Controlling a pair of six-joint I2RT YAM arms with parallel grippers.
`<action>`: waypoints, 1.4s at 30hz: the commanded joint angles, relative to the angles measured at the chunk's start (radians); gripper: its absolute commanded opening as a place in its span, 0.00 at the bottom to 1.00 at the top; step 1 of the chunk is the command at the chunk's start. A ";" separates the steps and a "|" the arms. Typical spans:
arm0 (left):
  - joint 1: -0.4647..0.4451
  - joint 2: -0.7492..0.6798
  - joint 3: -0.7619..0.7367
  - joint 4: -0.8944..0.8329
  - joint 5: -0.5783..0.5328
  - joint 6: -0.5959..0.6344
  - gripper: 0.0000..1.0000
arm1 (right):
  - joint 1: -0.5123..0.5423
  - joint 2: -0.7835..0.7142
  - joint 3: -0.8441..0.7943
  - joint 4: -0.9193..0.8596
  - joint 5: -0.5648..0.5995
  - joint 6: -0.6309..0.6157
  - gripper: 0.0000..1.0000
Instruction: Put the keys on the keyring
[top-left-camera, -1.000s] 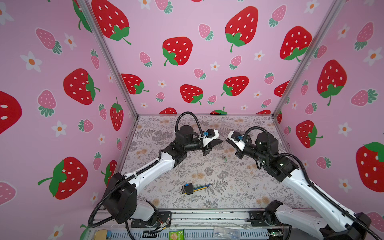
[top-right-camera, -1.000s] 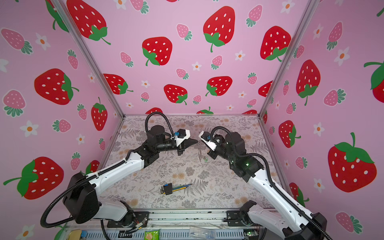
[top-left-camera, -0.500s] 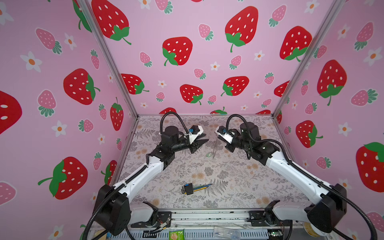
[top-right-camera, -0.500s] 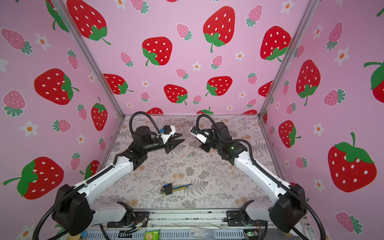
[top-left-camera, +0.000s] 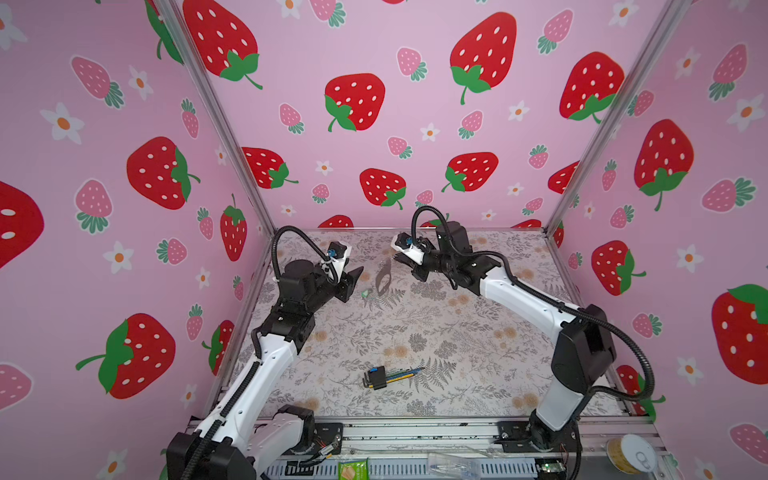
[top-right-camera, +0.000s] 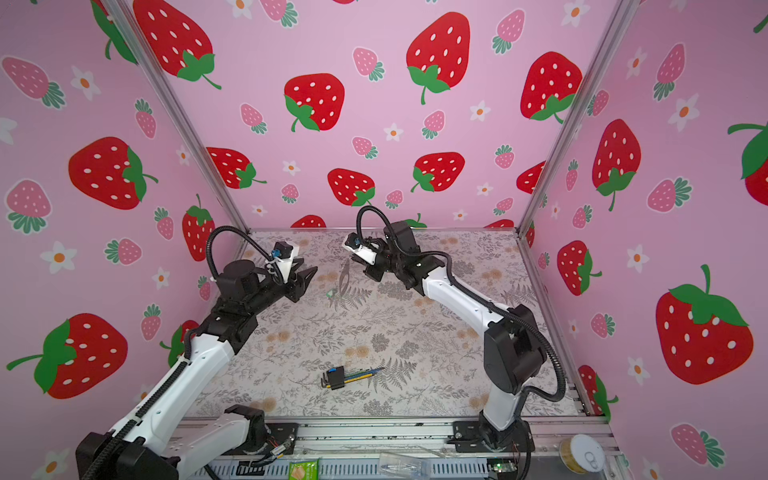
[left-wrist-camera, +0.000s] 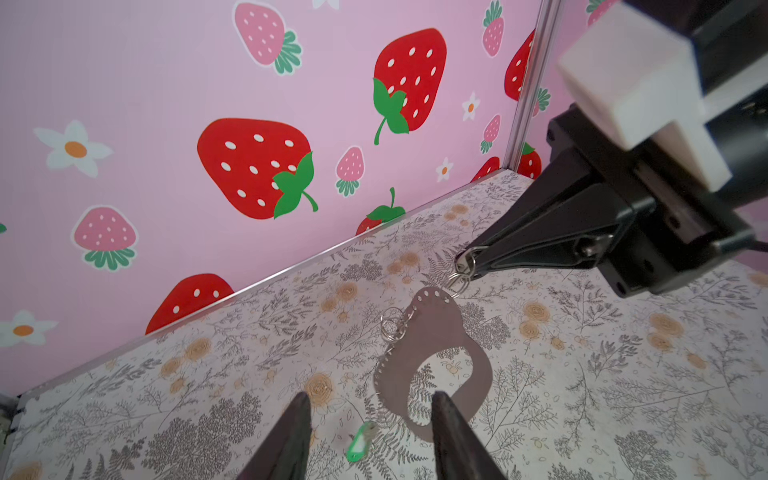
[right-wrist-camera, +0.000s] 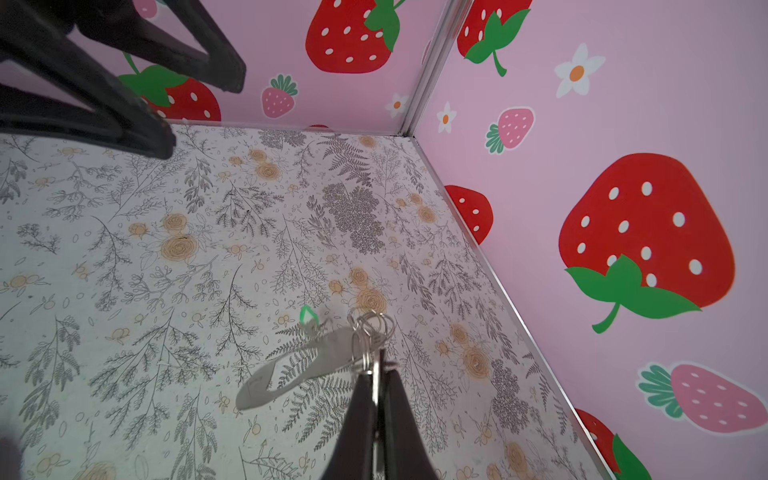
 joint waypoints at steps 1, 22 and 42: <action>0.006 -0.007 -0.021 -0.004 -0.029 -0.030 0.49 | -0.004 0.024 -0.044 0.029 -0.040 -0.012 0.00; 0.002 0.082 -0.088 0.046 0.033 -0.012 0.53 | -0.060 0.007 -0.354 -0.186 0.469 -0.129 0.00; 0.002 0.043 -0.145 0.009 -0.083 0.026 0.58 | -0.077 -0.040 -0.418 -0.251 0.693 -0.139 0.42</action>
